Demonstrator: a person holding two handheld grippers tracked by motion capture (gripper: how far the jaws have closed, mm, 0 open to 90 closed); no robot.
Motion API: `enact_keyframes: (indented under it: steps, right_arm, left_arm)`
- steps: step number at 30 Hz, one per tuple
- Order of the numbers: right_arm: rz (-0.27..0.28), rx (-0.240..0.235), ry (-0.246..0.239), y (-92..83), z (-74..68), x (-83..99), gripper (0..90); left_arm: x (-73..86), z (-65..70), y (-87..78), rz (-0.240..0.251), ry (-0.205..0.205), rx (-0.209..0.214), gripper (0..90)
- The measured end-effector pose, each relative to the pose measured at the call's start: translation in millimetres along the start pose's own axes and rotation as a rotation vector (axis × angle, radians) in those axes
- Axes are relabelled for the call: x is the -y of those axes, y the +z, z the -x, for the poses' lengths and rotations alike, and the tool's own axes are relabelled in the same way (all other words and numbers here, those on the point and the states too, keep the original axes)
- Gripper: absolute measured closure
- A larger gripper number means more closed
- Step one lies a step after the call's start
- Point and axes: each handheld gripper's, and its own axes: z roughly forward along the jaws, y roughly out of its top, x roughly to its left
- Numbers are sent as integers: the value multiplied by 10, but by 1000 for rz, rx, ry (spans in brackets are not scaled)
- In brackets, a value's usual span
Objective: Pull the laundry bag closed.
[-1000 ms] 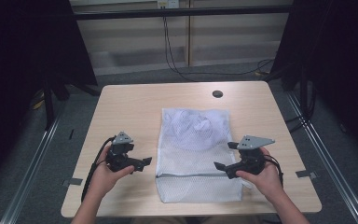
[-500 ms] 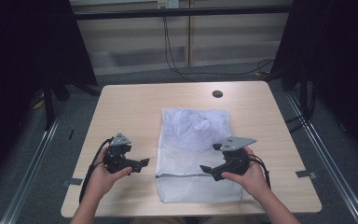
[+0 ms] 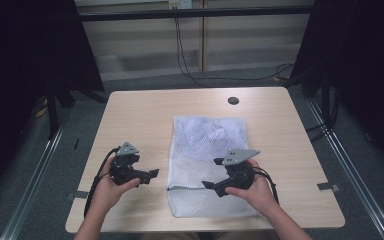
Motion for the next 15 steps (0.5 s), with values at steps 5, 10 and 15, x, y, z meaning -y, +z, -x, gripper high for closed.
enact_keyframes:
  steps: [5, 10, 15]
  right_arm:
    - [8, -20, -12, 84, -37, -30, 160]
    - [4, -36, -9, 148, -71, -58, 177]
    - [5, -50, -19, 232, -137, -121, 208]
  left_arm:
    - [1, 4, 4, -3, -1, -2, 71]
    - [0, 3, 3, -8, 1, -3, 70]
    - [4, -17, -14, -11, -2, -4, 71]
